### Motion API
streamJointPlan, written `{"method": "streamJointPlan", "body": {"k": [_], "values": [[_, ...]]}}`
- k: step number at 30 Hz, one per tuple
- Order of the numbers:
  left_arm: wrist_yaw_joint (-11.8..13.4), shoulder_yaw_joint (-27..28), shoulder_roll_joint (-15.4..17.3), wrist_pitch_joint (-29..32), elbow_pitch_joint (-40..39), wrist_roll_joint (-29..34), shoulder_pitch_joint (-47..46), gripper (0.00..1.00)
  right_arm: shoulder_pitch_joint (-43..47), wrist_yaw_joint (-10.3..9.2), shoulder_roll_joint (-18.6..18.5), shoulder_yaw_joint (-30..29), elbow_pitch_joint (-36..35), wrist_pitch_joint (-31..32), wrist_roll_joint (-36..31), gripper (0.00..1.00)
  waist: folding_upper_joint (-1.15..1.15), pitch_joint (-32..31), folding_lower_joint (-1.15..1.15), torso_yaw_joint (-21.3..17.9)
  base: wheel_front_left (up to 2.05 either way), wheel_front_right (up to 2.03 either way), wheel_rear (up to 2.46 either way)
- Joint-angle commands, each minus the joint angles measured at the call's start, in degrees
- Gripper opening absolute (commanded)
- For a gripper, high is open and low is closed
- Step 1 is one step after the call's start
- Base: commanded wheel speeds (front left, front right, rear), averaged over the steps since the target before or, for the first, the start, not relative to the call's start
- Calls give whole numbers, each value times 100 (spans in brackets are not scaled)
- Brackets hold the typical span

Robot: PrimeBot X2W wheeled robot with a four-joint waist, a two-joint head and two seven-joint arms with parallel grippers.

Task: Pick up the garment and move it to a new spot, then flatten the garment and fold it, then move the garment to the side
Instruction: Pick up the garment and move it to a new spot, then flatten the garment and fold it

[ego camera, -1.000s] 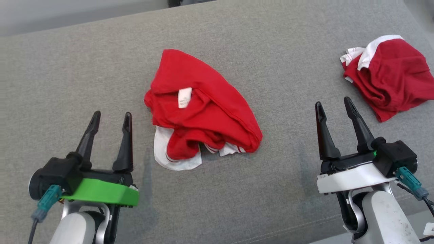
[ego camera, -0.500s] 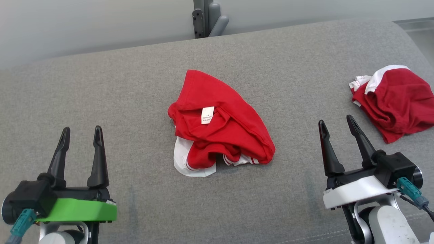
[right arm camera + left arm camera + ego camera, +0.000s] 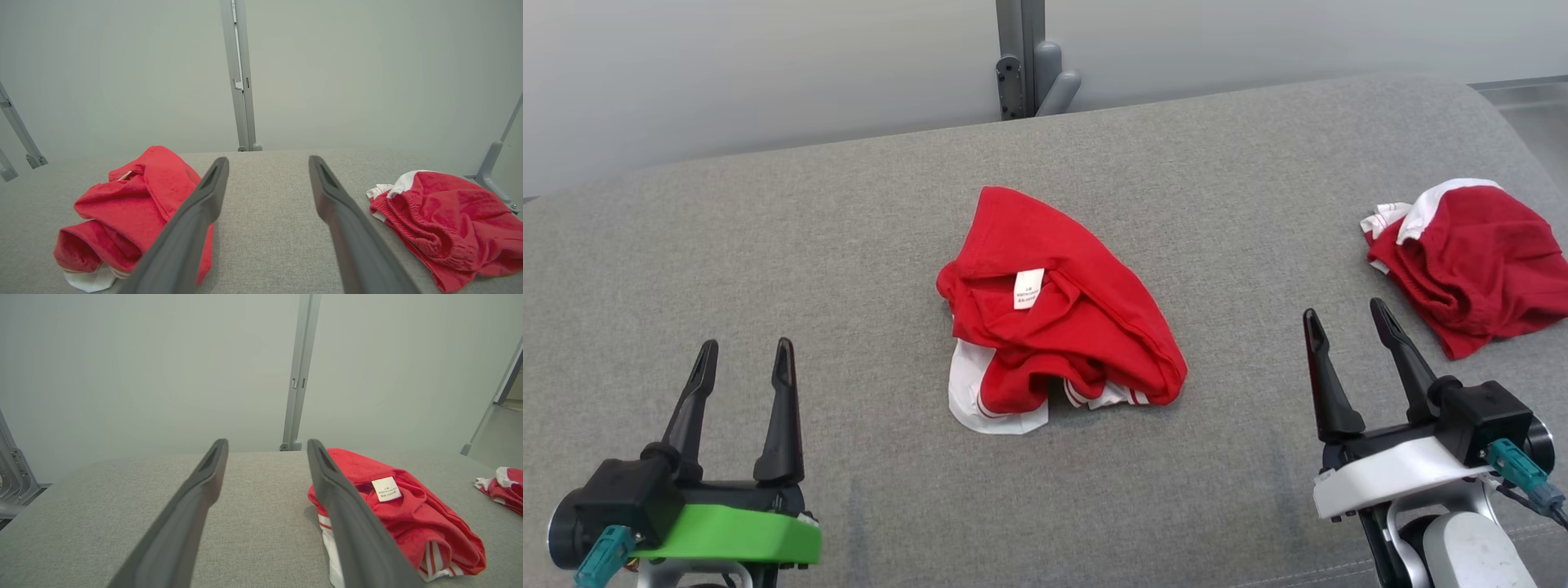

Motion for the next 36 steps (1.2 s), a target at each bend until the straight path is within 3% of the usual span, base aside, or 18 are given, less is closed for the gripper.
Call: {"method": "streamJointPlan", "body": {"k": [1, 23, 30, 36], "values": [[70, -17, 23, 35, -55, 87, 109, 100, 78, -6, -27, -17, -21, 24, 15, 100, 0, -8, 0, 6, 0, 0, 0], [146, -93, 105, 61, -39, 131, -44, 100, 30, -6, -12, -72, -4, 79, 27, 100, 0, 14, 0, 185, 0, 0, 0], [117, -164, 92, 11, -67, 152, -322, 100, -445, -6, -238, 163, 53, 253, 39, 100, 0, 291, 0, 641, 0, 0, 0], [-2, -266, -29, -148, 89, 139, -686, 100, -1342, -6, -656, 904, 450, 633, 138, 100, 0, 725, 0, 1205, 0, 0, 0]]}}
